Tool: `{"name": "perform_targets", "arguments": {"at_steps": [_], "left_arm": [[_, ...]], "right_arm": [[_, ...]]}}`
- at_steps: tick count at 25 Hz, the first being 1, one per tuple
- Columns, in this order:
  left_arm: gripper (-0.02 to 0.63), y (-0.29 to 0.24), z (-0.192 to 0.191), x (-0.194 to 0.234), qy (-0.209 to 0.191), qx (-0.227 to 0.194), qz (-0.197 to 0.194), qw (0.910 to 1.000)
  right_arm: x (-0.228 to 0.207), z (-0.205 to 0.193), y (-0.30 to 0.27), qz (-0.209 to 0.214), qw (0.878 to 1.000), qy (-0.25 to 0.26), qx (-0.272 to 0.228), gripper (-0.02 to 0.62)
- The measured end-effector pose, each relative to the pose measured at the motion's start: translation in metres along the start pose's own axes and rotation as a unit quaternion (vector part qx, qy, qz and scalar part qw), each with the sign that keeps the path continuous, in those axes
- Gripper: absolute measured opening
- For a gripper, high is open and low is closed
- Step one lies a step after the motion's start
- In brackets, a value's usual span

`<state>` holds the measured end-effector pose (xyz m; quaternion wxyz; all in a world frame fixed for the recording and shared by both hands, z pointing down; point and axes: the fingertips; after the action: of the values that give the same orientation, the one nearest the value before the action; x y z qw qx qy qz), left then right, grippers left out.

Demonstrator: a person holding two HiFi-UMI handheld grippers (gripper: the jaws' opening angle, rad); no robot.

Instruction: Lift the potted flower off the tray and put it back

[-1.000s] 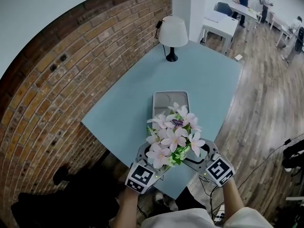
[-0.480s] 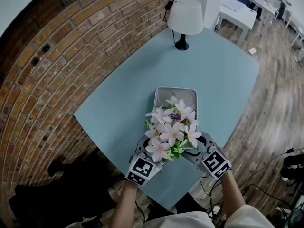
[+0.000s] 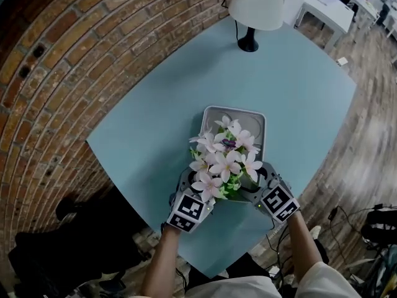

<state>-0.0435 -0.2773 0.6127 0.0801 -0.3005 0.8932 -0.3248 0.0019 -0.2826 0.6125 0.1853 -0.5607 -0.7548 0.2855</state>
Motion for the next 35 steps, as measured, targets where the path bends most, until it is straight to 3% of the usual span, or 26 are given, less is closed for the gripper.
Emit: {"name": "perform_targets", "arguments": {"at_steps": [5,12,19,26,35], "left_arm": [[0.445,-0.018,-0.009,0.014,0.013,0.023,0.011,0.9996],[0.445,-0.029,-0.007,0.019,0.026,0.011,0.017,0.9995],[0.448,-0.030,-0.008,0.019,0.026,0.010,0.022,0.9994],[0.449,-0.013,-0.023,0.019,0.026,0.017,0.047,0.9984],[0.451,0.038,-0.047,0.009,0.032,0.016,0.044,0.9984]], "right_arm": [[-0.015,-0.007,-0.019,0.012,1.000,0.004,0.012,0.328],[-0.027,-0.007,-0.022,0.001,0.999,0.038,0.015,0.328],[-0.026,-0.009,-0.021,-0.014,0.999,0.030,0.013,0.316],[-0.028,-0.018,-0.011,-0.057,0.997,0.029,0.037,0.334],[-0.014,-0.030,0.041,-0.135,0.989,0.018,0.053,0.333]]}}
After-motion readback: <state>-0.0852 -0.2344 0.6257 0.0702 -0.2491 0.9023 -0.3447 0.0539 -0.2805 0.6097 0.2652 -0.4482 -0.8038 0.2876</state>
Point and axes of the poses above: the fingertips, and each gripper's own axes: y backward along the fingers, x to its left, z out of its top, and after that the axes turned 7 degrees about x, right-handed
